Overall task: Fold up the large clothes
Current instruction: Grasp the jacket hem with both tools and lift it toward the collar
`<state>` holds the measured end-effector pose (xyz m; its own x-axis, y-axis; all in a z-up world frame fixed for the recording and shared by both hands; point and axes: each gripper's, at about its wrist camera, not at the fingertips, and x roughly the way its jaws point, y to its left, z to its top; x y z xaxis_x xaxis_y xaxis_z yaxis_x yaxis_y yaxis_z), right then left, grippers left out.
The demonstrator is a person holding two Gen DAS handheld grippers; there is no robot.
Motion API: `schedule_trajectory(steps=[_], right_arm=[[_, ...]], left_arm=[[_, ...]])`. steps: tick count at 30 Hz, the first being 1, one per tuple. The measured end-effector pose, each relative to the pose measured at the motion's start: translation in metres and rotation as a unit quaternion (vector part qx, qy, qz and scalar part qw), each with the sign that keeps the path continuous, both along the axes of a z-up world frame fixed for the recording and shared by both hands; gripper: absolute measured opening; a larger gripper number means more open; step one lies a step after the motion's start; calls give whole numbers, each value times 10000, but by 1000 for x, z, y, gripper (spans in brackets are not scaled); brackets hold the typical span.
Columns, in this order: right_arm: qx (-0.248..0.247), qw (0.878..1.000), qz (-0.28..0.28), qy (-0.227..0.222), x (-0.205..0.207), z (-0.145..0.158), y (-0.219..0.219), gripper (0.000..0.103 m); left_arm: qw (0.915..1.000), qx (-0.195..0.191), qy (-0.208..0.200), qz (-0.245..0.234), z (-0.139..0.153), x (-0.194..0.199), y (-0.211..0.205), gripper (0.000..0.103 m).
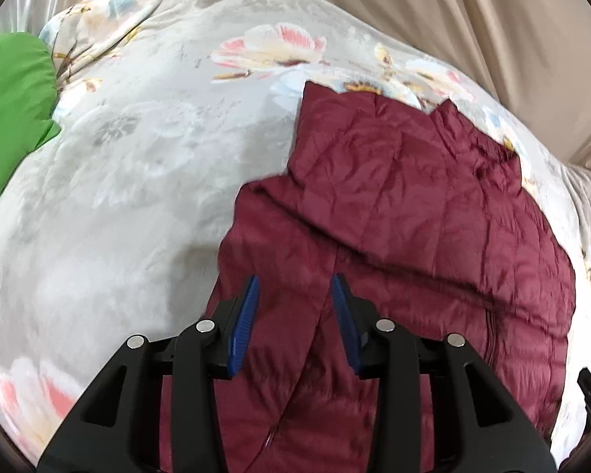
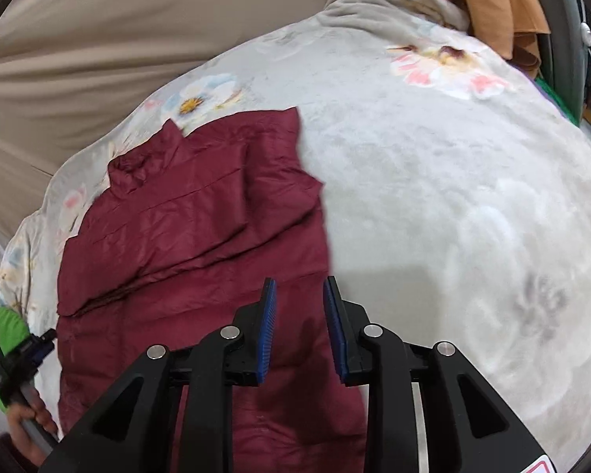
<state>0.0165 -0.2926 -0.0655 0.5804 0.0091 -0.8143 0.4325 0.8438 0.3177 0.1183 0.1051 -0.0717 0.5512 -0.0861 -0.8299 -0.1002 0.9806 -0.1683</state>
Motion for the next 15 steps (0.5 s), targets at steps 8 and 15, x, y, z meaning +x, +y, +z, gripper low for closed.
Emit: schedule_trajectory(steps=[8,15], right_arm=[[-216,9969,124,744,-86,-19,21,60],[419,9937,-190,1025,-156,-36,12,63]], left_arm=[[9961,-289,745,384,-25,-66,63,50],[9873,-804,1293,448,-42,-120,88,64]])
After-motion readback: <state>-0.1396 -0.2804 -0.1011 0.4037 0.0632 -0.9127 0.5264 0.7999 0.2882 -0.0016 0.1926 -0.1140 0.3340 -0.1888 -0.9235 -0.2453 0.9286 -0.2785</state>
